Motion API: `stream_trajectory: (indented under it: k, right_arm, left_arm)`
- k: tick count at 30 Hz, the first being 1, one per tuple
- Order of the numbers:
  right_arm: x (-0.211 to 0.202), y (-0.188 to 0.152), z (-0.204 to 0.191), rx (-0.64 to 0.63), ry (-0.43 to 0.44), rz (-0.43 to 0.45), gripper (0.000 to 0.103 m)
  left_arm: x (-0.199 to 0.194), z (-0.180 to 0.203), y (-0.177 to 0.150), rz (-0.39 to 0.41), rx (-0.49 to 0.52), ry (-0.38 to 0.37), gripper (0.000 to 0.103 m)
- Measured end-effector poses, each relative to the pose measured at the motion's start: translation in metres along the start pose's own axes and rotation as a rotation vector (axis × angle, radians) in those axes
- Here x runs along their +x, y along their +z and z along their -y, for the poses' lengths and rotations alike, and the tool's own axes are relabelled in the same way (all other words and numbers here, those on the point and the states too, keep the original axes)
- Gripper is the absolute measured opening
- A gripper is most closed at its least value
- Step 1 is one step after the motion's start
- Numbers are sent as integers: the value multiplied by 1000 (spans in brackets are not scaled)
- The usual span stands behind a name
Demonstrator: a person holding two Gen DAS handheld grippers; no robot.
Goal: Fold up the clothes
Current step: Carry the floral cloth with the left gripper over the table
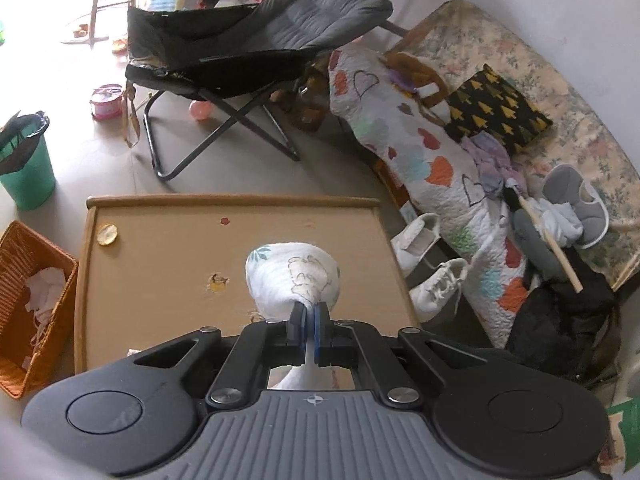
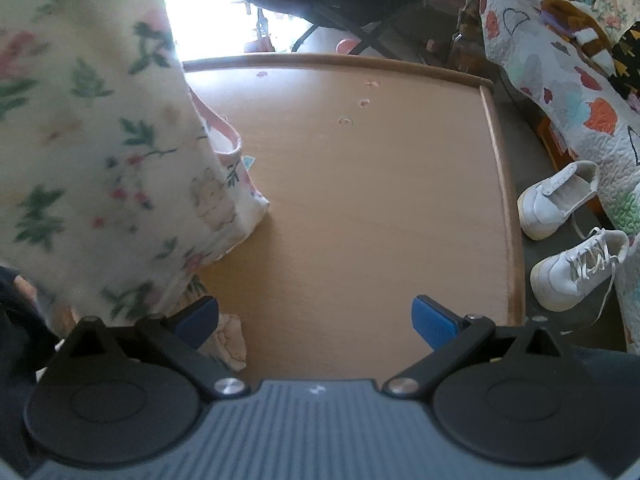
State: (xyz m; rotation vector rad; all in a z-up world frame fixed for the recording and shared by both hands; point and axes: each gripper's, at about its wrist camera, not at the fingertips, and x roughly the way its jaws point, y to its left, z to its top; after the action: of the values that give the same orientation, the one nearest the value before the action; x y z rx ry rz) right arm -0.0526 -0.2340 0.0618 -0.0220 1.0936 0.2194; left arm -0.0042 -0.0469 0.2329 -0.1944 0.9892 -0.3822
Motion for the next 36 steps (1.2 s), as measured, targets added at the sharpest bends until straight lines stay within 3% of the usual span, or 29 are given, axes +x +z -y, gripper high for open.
stream_trajectory:
  k: [5, 10, 19, 26, 36]
  right_arm:
    - [4, -3, -3, -11, -11, -21, 103]
    - [10, -3, -7, -12, -15, -46, 103]
    - [18, 6, -7, -24, -17, -77, 103]
    - [22, 9, -3, -4, -16, -86, 103]
    - [29, 7, -10, -24, -13, -110, 103]
  left_arm:
    - [19, -26, 6, -16, -40, -44, 3]
    - [44, -49, 5, -41, -59, -43, 3]
    - [68, -81, 18, -59, -99, -28, 3]
    - [98, -100, 28, -91, -116, 33, 4]
    - [145, -130, 25, -148, -189, 40, 5]
